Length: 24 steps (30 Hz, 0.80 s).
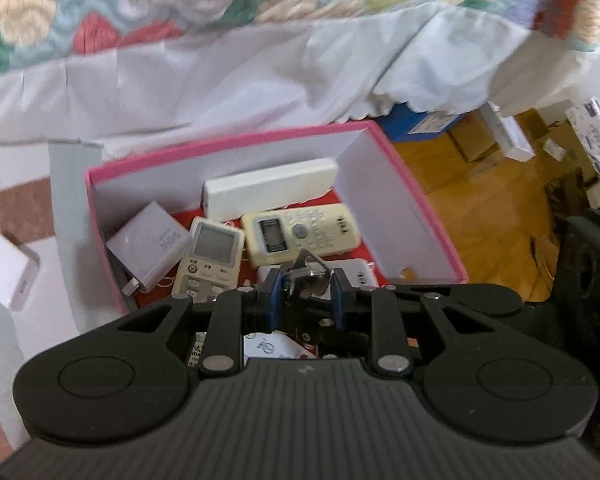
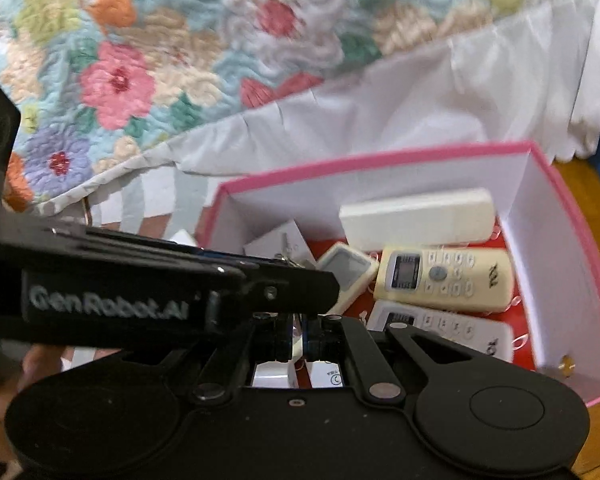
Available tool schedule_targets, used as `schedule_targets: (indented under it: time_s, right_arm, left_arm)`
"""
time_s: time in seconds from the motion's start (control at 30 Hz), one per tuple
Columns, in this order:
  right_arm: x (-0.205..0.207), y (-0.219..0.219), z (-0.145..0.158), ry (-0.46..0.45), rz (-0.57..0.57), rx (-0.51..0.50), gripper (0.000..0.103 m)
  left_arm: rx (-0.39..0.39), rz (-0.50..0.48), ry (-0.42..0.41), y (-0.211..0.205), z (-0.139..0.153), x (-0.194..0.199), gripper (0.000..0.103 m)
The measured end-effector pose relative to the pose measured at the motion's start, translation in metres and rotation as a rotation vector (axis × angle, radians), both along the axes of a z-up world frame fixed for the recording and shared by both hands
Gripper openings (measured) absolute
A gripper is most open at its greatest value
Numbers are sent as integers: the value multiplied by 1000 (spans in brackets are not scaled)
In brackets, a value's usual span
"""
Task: Organize rigid objects
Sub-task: 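Carry the keys into the pink box and open the left gripper, then move the left gripper to the last white charger cube on the rug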
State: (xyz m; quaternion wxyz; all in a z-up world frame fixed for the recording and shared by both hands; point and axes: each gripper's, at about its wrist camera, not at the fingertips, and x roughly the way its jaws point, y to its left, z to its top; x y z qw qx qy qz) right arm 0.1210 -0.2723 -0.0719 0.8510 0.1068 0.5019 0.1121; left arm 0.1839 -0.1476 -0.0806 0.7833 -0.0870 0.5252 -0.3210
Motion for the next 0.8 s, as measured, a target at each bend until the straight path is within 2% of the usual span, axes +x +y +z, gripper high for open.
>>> schedule_targets:
  time_s: [0.13, 0.2, 0.23, 0.27, 0.33, 0.5, 0.6, 0.8]
  right_arm:
    - [4, -3, -19, 23, 8, -42, 7]
    - [0, -4, -18, 0, 3, -107, 17]
    - [-2, -5, -15, -10, 1, -125, 32]
    - [-5, -6, -13, -16, 1, -127, 37]
    - [-14, -7, -7, -19, 4, -129, 37]
    - [-48, -5, 20, -64, -1, -128, 37]
    - [-67, 0, 42, -91, -2, -126, 37]
    - [-92, 21, 87, -127, 35, -188, 38]
  left_arm:
    - [35, 17, 33, -7, -21, 9, 24]
    - [60, 40, 5, -7, -23, 8, 28]
    - [71, 52, -9, -6, -21, 6, 39]
    - [80, 52, -19, -5, -18, 5, 46]
    - [97, 44, -32, 1, -8, 1, 49]
    - [195, -24, -36, 16, 22, -18, 50]
    - [217, -13, -73, 30, 43, -35, 56]
    - [254, 10, -162, 63, 83, -73, 70]
